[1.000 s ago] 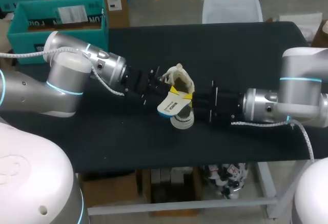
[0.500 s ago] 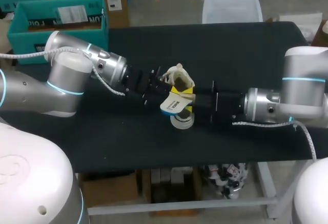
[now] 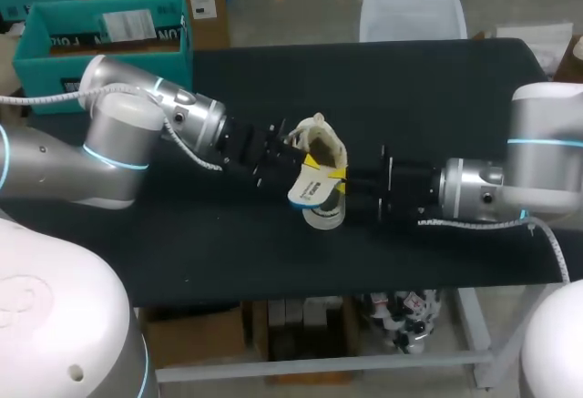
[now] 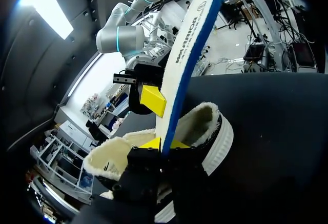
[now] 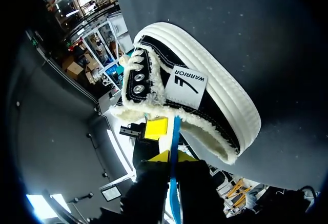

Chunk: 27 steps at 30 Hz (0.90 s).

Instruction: Open the shoe tongue, take the insole out of the shoe, put the insole back into the shoe, and pack the shoe into the shoebox

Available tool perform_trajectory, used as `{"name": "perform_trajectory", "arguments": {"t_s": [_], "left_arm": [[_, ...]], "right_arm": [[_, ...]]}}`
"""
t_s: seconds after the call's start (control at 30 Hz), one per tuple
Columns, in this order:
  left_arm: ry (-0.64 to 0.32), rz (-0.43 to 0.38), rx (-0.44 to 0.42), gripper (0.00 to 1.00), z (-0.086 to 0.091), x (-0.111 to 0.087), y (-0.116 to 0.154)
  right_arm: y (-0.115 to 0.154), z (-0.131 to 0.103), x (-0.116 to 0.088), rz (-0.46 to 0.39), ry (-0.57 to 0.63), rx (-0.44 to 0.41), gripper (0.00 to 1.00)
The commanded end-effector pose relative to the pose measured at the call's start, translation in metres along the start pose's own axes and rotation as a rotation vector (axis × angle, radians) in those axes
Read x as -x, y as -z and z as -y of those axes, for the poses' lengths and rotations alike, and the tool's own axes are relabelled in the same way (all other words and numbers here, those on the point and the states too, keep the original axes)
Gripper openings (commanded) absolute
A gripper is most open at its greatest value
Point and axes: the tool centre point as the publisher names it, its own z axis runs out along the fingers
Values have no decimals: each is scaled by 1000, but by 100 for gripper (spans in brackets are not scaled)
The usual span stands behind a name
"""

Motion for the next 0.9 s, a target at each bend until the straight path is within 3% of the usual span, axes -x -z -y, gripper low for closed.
{"name": "perform_trajectory", "arguments": {"t_s": [0.03, 0.23, 0.33, 0.9], "left_arm": [[-16, 1, -11, 26, 9, -2, 4], [-60, -4, -38, 25, 23, -3, 9], [-68, -6, -39, 0, 26, -3, 9], [-75, -61, -24, 0, 16, 3, 4]], "right_arm": [[-1, -5, 3, -26, 5, -4, 0], [0, -5, 3, -37, 10, 1, 0], [1, -4, 3, -40, 12, 3, 0], [-4, -10, 8, -51, 14, 3, 0]]}}
